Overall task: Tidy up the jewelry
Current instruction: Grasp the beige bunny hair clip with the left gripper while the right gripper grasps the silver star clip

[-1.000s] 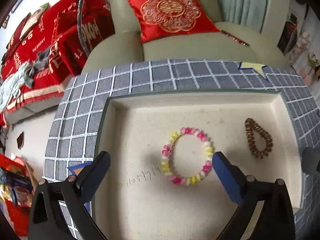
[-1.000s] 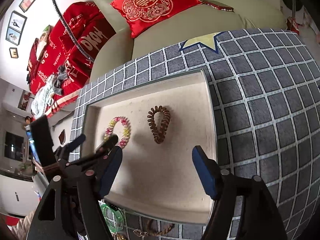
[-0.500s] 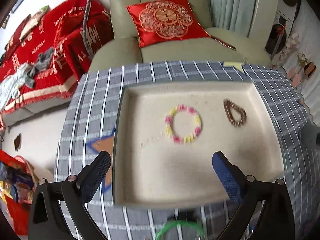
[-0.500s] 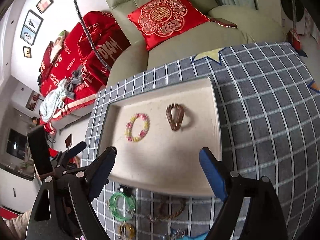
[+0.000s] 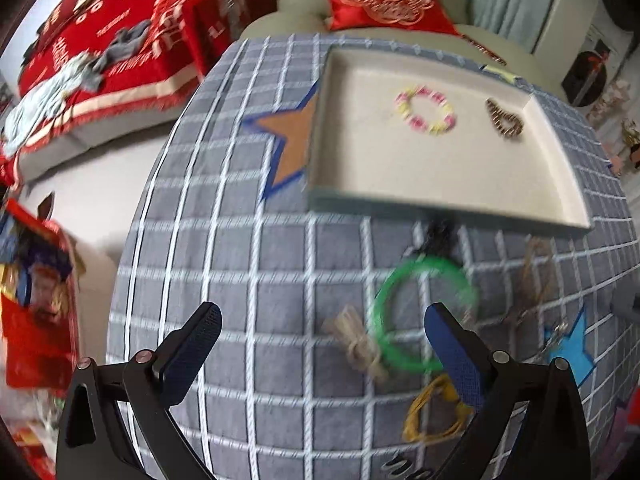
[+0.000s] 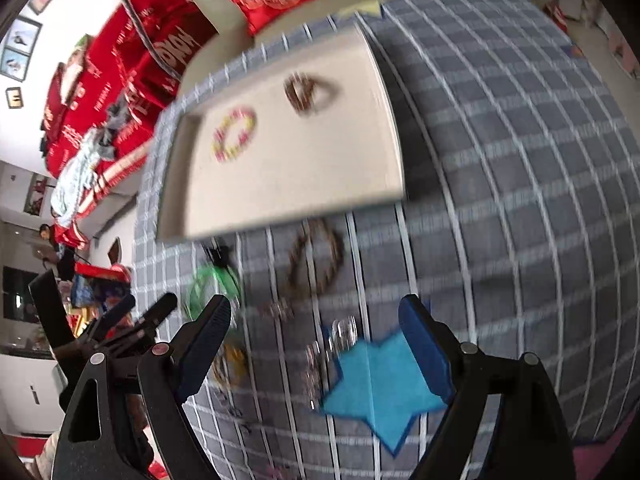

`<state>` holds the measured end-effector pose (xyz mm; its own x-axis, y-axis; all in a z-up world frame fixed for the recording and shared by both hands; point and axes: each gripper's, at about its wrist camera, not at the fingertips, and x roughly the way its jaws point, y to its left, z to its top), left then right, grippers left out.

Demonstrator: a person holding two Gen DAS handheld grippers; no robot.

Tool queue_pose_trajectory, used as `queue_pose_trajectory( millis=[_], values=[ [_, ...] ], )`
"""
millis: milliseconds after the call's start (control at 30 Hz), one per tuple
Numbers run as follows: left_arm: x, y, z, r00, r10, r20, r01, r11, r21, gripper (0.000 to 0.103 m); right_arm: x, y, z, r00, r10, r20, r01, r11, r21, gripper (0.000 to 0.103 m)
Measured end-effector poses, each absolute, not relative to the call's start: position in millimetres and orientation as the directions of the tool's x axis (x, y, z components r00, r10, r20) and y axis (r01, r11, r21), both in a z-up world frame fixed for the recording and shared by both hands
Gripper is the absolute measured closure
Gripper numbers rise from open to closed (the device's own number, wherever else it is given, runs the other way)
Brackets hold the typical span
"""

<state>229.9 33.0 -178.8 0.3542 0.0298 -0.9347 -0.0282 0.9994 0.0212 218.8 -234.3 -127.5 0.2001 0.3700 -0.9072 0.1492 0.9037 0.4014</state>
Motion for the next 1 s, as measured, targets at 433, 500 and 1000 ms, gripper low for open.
queue_pose_trajectory(
  millis=[433,500,1000],
  values=[
    [201,44,-207,0.285,0.014,-0.959,-0.038,0.999,0.003,0.000,170,-214,-158,0.120,0.280,-0.953,0.172,0.939,0.298,0.015],
    [200,43,-210,0.282,0.005,-0.959,-0.034,0.999,-0.005,0.000,169,-209,-160,0.117,0.258,-0.959,0.164,0.947,0.275,0.015],
    [211,11,-223,0.309,-0.006,-0.951,-0.042,0.999,-0.020,0.000,185,-154,-165,0.149,0.099,-0.984,0.086,0.990,0.112,0.034]
  ],
)
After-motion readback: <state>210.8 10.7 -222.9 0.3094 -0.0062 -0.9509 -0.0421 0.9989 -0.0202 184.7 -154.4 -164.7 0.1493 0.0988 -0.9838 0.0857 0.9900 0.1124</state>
